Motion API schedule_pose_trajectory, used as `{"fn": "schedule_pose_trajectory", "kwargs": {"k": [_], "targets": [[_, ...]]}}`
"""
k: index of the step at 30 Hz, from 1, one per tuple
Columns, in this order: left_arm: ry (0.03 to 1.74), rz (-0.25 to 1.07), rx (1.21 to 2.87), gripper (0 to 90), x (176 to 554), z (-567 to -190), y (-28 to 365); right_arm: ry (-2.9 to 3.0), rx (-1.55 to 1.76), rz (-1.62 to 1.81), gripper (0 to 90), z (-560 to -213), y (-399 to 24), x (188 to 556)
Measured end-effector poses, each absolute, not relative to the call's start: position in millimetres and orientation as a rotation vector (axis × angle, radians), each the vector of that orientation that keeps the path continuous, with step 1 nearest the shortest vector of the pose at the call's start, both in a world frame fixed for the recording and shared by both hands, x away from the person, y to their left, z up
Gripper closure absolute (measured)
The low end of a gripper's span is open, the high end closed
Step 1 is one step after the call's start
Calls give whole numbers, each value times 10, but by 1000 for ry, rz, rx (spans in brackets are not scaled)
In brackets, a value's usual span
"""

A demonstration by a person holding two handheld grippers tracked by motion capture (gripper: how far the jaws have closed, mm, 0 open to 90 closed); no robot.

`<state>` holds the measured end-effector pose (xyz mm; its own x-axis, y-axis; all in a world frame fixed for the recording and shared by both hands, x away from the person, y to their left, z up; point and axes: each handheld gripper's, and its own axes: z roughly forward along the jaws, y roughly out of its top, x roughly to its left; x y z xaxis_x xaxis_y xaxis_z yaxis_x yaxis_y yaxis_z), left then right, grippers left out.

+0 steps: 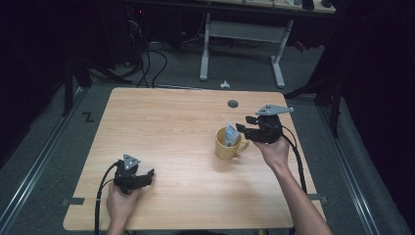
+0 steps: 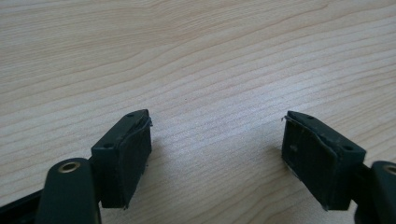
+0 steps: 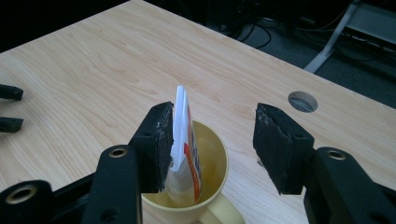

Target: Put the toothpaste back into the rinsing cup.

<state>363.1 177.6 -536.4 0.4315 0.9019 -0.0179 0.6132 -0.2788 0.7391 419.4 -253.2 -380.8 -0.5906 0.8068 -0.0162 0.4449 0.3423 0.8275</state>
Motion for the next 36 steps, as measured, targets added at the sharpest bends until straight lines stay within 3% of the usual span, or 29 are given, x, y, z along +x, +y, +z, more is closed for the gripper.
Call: {"fn": "schedule_pose_trajectory", "kwargs": {"k": [36], "targets": [[1273,541,2003,243,3631,-5364,1776,2075,1112,1194,504,-3735,-2829,3932]]}}
